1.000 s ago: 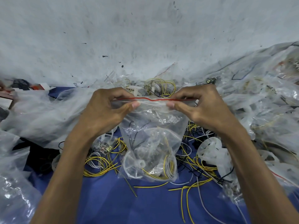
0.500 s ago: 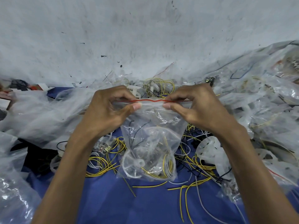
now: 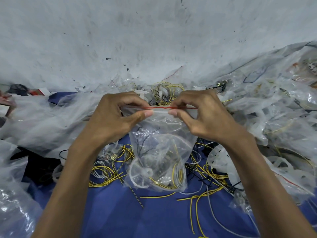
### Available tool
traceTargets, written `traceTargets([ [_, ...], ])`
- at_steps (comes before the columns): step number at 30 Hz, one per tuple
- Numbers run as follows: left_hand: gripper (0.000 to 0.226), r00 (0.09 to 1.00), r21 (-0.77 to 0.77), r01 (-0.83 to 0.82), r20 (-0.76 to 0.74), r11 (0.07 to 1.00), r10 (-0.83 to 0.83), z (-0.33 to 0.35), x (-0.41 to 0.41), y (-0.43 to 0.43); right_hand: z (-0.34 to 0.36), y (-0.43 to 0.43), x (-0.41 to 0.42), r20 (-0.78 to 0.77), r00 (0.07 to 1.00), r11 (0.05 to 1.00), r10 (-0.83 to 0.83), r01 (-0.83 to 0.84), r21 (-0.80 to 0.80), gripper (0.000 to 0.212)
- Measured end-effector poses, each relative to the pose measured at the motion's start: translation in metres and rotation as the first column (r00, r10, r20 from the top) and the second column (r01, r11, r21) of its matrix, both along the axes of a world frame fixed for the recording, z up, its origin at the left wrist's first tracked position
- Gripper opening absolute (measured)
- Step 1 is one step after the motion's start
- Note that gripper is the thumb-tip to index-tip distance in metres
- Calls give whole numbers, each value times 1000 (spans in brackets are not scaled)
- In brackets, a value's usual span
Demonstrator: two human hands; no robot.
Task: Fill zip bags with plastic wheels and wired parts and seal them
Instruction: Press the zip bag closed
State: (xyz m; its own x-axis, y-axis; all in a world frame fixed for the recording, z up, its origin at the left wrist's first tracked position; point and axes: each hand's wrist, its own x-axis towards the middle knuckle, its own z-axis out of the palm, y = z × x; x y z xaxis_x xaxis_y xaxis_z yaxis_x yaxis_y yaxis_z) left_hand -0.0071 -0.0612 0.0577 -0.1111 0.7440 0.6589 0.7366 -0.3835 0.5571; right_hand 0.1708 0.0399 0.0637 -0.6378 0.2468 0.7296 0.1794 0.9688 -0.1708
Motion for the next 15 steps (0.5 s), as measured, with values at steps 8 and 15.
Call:
traceTargets([
  [8, 7, 999, 20, 0, -51, 1000, 1, 1, 4, 2, 1, -1, -2, 17, 1000, 1000, -21, 21, -7, 13],
  [15, 6, 998, 114, -5, -65, 994, 13, 0, 9, 3, -1, -3, -4, -22, 1000, 1000, 3, -3, -8, 13],
])
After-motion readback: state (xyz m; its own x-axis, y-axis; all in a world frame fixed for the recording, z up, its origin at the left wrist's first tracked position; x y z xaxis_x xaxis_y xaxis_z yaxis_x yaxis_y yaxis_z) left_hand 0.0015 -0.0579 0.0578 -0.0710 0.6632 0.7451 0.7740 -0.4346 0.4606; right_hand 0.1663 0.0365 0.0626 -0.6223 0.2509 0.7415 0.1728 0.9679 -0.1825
